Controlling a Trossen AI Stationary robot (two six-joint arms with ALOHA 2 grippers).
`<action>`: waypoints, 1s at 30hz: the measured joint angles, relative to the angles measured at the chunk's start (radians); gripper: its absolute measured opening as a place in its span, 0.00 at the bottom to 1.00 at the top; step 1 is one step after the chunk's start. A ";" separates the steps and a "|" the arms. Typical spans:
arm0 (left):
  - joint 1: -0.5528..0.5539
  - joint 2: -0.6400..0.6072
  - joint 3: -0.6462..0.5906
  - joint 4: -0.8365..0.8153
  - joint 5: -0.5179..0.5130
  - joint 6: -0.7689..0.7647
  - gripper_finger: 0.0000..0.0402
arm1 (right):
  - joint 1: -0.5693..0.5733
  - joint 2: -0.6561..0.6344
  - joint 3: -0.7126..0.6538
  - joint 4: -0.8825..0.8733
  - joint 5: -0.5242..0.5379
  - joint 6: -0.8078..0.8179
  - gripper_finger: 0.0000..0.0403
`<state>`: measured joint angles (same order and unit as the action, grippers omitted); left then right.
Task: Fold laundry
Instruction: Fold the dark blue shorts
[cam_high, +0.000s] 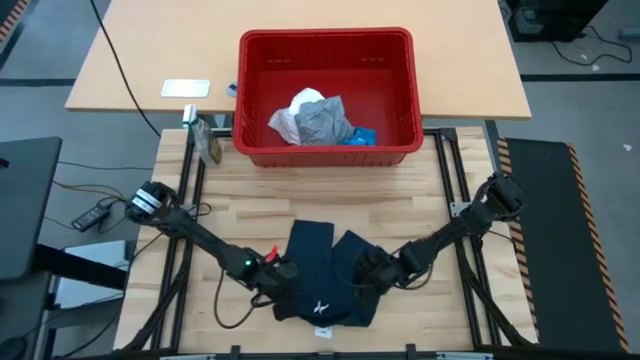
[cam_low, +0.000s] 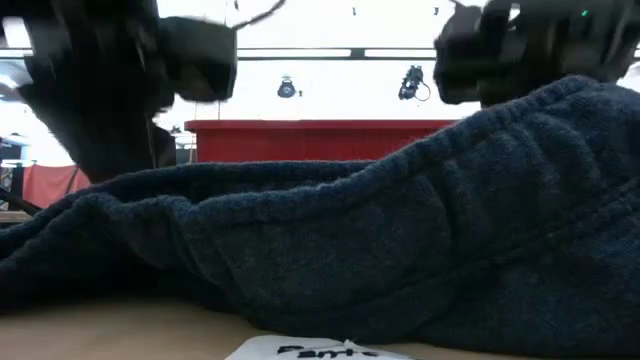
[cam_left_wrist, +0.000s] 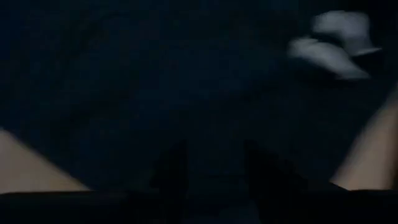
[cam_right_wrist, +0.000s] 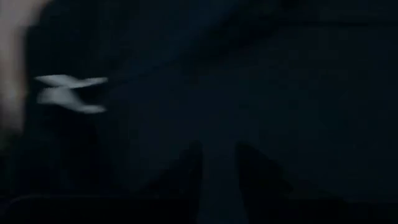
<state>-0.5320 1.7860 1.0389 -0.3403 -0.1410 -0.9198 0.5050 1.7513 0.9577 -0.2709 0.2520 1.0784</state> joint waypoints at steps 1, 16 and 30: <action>0.008 0.015 0.000 0.005 0.000 0.016 0.39 | -0.013 0.005 0.000 -0.042 0.012 0.005 0.26; 0.293 -0.030 -0.003 -0.311 -0.066 0.247 0.39 | -0.060 0.019 0.002 -0.361 -0.019 0.451 0.23; 0.194 -0.251 -0.002 -0.035 -0.011 0.652 0.39 | -0.001 0.024 0.120 -0.370 -0.013 0.152 0.23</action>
<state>-0.3376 1.5346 1.0374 -0.3753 -0.1516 -0.2678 0.5045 1.7756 1.0772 -0.6405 0.2387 1.2307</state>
